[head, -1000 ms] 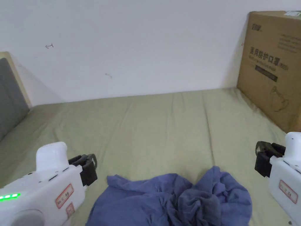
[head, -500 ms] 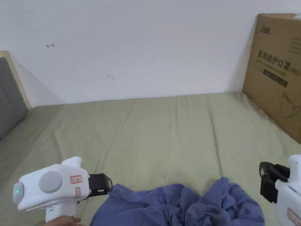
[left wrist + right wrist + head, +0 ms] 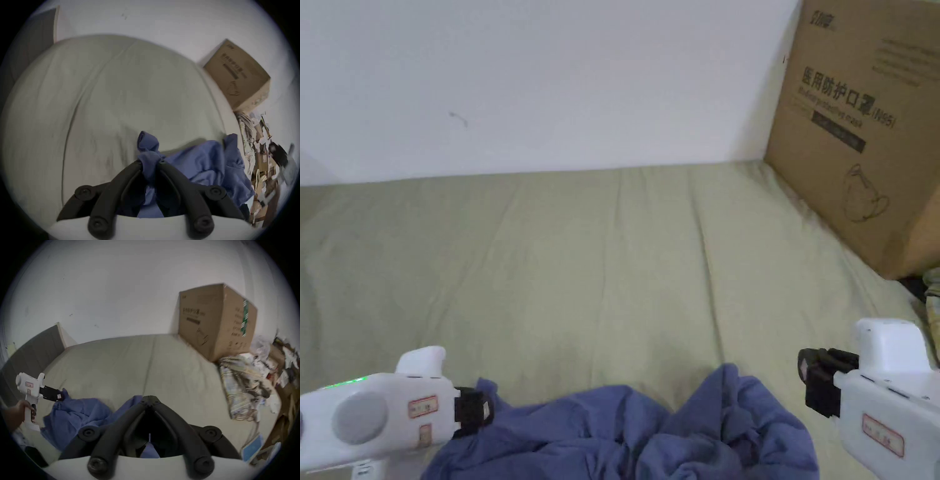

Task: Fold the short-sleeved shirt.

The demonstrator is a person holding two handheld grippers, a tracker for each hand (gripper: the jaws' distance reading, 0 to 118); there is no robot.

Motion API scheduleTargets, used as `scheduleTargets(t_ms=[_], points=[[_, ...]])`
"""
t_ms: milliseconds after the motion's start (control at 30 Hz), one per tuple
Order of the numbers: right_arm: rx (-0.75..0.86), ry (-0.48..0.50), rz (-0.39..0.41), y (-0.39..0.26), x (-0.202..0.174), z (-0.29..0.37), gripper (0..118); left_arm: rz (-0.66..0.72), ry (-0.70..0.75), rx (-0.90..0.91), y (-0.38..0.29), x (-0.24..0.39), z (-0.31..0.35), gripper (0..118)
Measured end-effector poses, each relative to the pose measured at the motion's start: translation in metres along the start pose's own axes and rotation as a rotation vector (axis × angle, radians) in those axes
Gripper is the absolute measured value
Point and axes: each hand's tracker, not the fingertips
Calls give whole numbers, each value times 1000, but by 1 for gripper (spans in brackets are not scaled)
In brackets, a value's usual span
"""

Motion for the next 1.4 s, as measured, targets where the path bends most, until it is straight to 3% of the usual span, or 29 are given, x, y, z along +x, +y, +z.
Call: scheduleTargets(t_ms=[133,167,200,233,267,433,467,500,533,567,667,1000,1200,1400], points=[[-136,97,-64,18,12,-47,0,-71,6,38,-12,8,48,8],[-193,84,-70,22,12,-62,12,-84,-6,41,-12,12,59,8],[-252,73,-79,25,13,-77,61,-92,-6,43,-13,13,67,8],[-266,108,-91,25,14,-92,93,-99,-2,49,-14,14,76,8],[-304,110,-103,26,15,-103,98,-102,2,58,-15,15,85,8],[-607,134,-83,15,8,-157,93,-129,22,74,-14,19,112,8],[-646,158,-59,14,6,-161,73,-135,32,80,-14,19,118,8],[-669,164,-37,14,5,-163,16,-136,36,81,-13,19,122,8],[-658,125,-1,17,2,-159,1,-130,40,82,-12,18,128,8],[-611,63,25,26,0,-149,1,-121,44,90,-10,16,134,8],[-467,126,65,63,4,-112,1,-114,63,126,-3,16,160,8],[-82,116,130,190,0,63,1,-168,83,316,51,44,263,8],[76,83,111,268,-5,125,1,-154,121,456,96,66,309,8],[201,68,-2,352,-5,139,1,-107,110,507,167,81,320,8]])
